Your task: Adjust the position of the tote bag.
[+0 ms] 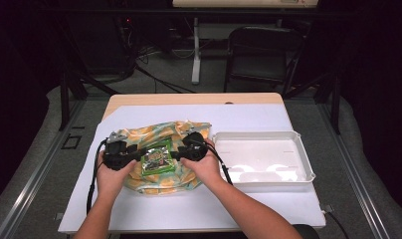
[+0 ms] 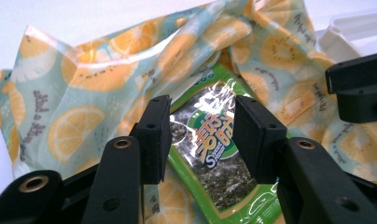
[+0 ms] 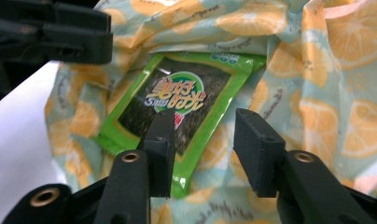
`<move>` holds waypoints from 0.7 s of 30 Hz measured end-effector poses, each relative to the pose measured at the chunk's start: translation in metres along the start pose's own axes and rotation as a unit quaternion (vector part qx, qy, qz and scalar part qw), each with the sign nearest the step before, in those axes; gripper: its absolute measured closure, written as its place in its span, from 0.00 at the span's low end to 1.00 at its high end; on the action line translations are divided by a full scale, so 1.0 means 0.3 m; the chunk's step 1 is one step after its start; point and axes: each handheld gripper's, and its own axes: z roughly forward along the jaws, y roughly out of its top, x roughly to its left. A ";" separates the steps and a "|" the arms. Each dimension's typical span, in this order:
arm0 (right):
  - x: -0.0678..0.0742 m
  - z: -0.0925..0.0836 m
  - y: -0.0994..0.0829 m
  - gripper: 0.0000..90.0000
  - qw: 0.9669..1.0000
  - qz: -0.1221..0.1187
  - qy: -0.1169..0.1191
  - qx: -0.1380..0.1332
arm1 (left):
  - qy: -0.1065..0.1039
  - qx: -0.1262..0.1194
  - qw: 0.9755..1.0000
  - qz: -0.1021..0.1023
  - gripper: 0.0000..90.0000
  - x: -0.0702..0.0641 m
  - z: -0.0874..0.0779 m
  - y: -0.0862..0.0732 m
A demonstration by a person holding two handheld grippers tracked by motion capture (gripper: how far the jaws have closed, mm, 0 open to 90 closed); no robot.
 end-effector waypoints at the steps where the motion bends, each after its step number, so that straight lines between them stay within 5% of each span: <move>1: 0.005 0.009 0.005 0.68 1.000 0.003 -0.005 0.003 | -0.002 0.006 1.000 -0.003 0.61 0.001 0.003 -0.002; 10: 0.031 0.103 0.027 0.78 0.999 0.001 -0.030 0.032 | -0.019 0.025 0.999 -0.039 0.59 0.028 0.045 -0.030; 21: 0.009 0.148 0.024 0.86 0.998 0.015 -0.045 0.052 | -0.006 0.042 0.998 -0.036 0.59 0.025 0.064 -0.045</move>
